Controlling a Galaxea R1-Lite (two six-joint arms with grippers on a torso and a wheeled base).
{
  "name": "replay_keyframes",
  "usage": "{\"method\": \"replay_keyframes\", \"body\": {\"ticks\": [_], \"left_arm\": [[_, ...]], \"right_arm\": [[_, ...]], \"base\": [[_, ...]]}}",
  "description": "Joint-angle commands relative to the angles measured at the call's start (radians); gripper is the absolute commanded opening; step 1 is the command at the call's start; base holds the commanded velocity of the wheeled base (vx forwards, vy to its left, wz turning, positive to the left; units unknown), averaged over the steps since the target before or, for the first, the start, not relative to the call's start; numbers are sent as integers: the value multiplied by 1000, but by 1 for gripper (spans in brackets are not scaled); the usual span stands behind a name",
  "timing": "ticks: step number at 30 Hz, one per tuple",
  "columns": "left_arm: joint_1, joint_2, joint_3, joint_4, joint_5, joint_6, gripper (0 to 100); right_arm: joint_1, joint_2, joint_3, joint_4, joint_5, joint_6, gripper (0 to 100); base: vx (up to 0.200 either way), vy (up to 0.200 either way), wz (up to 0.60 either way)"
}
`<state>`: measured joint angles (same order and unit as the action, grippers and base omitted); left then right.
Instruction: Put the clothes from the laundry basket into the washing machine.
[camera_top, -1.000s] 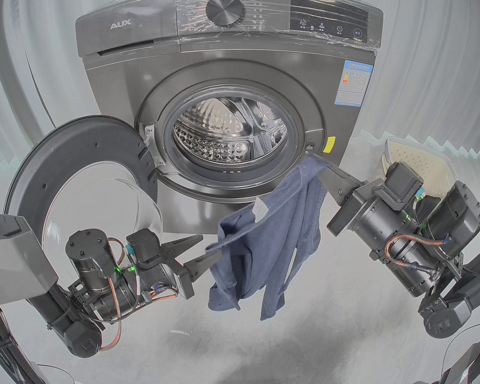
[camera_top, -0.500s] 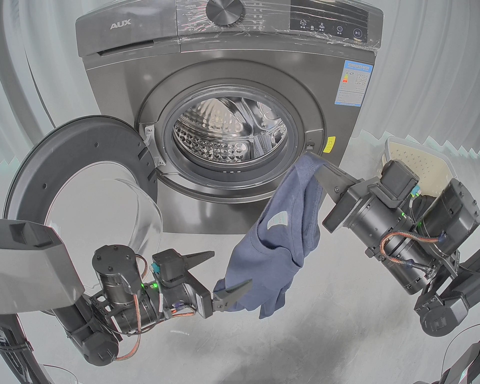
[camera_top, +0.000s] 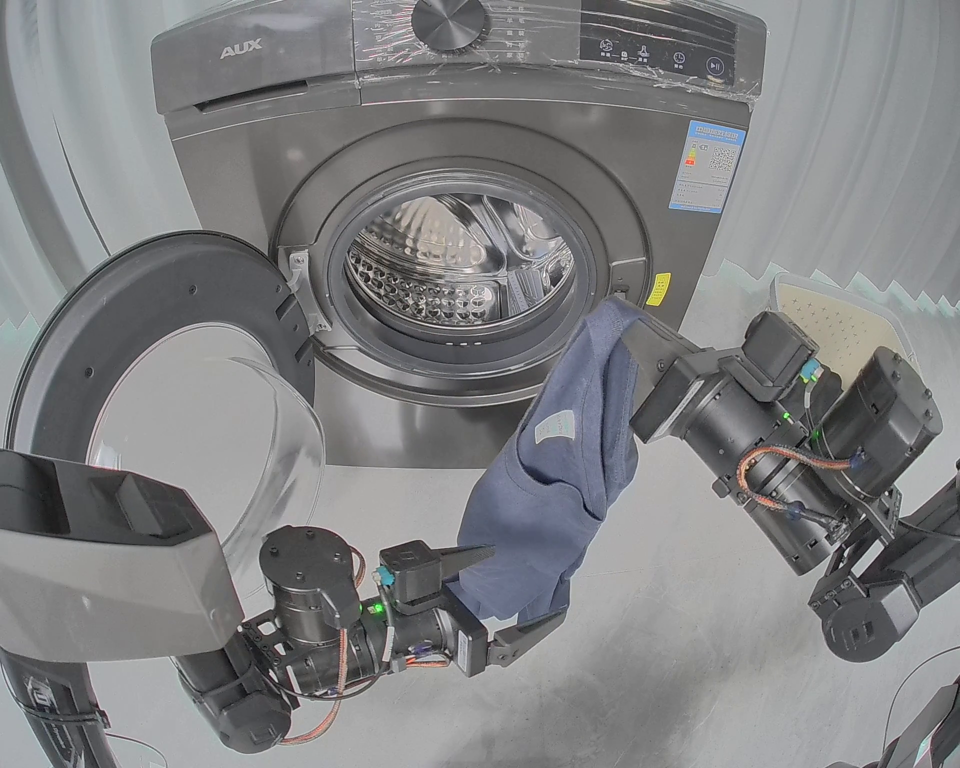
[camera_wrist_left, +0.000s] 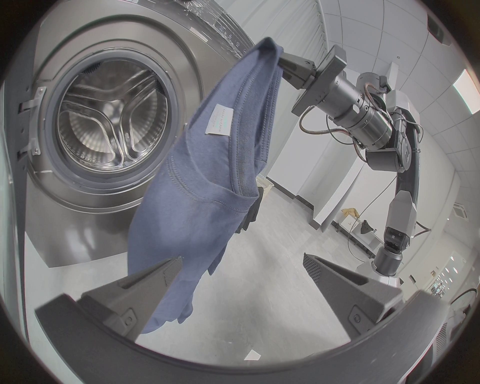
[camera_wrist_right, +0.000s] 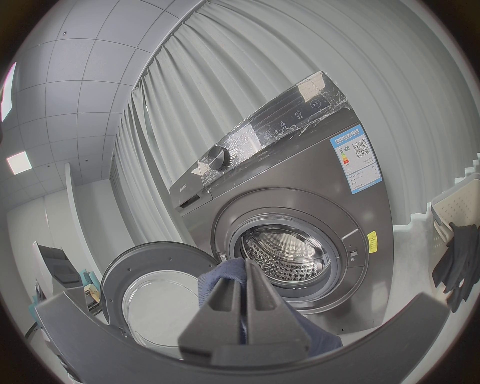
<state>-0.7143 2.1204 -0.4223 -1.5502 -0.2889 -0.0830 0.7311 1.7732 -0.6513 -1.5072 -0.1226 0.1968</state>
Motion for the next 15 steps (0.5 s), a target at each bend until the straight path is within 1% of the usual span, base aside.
{"method": "replay_keyframes", "body": {"ticks": [1,9,11,14,15], "left_arm": [[-17,67,-62,-1,4,-4,100],[-25,165,-167,-1,8,-3,100],[-27,191,-211,-1,13,-3,100],[-27,219,-260,-1,31,-3,100],[-27,231,-283,-1,47,-4,100]], "right_arm": [[1,12,-5,-1,-2,4,0],[10,15,-5,-4,-3,6,0],[11,15,-4,-5,-3,6,0],[13,15,-4,-5,-3,6,0],[13,15,-5,-5,-3,6,0]], "base": [[0,0,0],[0,0,0],[0,0,0],[0,0,0],[0,0,0]]}}
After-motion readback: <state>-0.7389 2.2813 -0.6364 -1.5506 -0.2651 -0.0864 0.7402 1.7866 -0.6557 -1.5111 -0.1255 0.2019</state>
